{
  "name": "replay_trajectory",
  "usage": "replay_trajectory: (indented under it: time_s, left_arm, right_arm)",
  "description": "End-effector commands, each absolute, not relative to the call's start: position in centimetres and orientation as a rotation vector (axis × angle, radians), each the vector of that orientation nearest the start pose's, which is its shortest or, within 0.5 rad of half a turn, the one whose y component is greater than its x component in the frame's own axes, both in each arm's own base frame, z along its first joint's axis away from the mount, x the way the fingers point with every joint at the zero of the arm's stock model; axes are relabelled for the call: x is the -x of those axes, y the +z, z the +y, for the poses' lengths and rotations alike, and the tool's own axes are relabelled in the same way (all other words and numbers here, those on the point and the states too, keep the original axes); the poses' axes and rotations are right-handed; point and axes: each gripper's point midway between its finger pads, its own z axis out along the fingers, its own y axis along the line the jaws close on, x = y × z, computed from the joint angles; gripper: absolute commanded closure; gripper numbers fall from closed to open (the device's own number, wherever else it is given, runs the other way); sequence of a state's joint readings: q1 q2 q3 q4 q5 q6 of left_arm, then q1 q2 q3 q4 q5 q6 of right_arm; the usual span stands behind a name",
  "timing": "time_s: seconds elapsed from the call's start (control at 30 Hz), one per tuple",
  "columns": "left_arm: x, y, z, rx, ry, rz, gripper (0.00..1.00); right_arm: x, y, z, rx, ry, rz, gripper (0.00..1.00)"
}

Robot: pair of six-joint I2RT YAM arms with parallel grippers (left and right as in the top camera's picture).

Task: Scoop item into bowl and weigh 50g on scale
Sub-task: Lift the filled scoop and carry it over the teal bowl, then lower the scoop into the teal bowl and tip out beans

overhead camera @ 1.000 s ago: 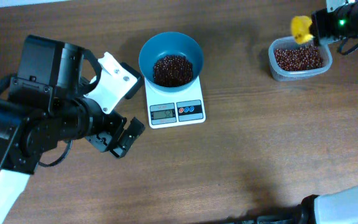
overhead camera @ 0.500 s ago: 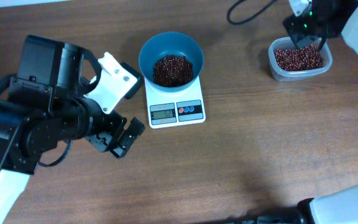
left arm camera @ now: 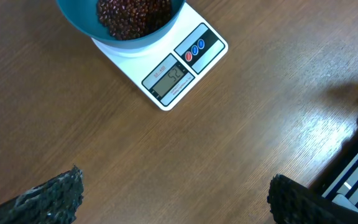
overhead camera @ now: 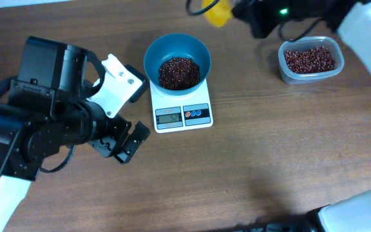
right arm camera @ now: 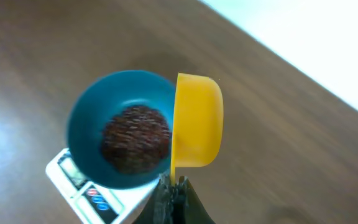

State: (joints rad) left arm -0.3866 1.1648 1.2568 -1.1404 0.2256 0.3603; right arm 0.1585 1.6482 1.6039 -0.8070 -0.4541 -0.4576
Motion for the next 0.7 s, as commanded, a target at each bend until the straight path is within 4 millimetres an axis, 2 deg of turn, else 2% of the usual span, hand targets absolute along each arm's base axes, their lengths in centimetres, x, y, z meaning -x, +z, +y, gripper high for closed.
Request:
replay_trajectory:
  time_s: [0.0,0.07,0.2,0.33,0.5,0.67]
  left_arm:
    - [-23.9,23.9,-14.2,-1.043,-0.315,2.353,0.01]
    - [-23.9,23.9,-14.2,-1.043,-0.316,2.353,0.01]
    - [-23.9,23.9,-14.2,-1.043,-0.315,2.353,0.01]
    - [-23.9,23.9,-14.2,-1.043,-0.315,2.353,0.01]
    - [-23.9,23.9,-14.2,-1.043,-0.315,2.353,0.01]
    - [-23.9,23.9,-14.2,-1.043,-0.316,2.353,0.01]
  right_arm:
    - [-41.8,23.7,17.8,1.020,0.475,2.154,0.96]
    - [-41.7,22.1,19.1,1.112,0.453,2.147,0.96]
    - [-42.1,19.4,19.7,1.159,0.342,2.212,0.96]
    - [-42.1,18.3,20.1,1.191,0.304,2.229,0.96]
    - [-41.9,16.3,21.1,1.334,0.274,2.192,0.96]
    - [-42.8,14.8,20.4,1.345,0.122,2.233,0.96]
